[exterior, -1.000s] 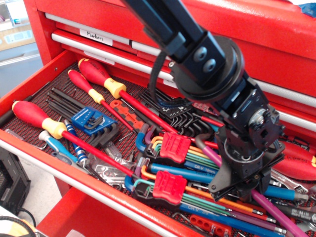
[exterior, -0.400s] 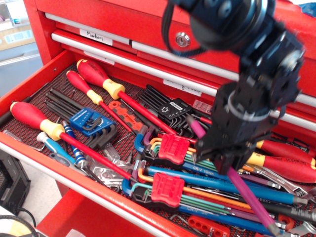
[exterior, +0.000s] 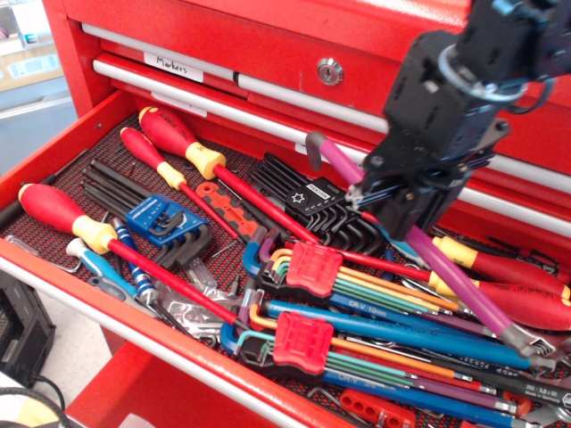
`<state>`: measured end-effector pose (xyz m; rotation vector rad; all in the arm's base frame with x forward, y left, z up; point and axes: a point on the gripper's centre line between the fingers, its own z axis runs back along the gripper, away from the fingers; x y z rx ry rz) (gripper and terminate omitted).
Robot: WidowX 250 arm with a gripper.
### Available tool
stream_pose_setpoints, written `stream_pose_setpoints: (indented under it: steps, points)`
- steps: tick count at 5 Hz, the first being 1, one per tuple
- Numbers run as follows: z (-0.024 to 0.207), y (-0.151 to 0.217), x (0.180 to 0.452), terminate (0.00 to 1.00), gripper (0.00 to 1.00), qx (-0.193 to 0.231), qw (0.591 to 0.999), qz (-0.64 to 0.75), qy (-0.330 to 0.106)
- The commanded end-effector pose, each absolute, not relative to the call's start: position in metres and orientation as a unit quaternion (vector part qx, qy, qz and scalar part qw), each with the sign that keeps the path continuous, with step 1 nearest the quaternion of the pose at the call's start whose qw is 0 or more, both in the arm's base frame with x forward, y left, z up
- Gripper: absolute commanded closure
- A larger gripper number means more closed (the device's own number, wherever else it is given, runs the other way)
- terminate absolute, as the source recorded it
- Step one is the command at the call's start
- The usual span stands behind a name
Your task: Pick up violet Allen key
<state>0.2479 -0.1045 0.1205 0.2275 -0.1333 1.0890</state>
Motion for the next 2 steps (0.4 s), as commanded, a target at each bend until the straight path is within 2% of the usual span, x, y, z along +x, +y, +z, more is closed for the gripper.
stream_pose_setpoints:
  steps: [1, 2]
  points:
    - [0.1820, -0.0928, 0.2530, 0.00, 1.00, 0.129, 0.815, 0.536, -0.177]
    - [0.1911, -0.0919, 0.2575, 1.00, 1.00, 0.131, 0.802, 0.547, -0.203]
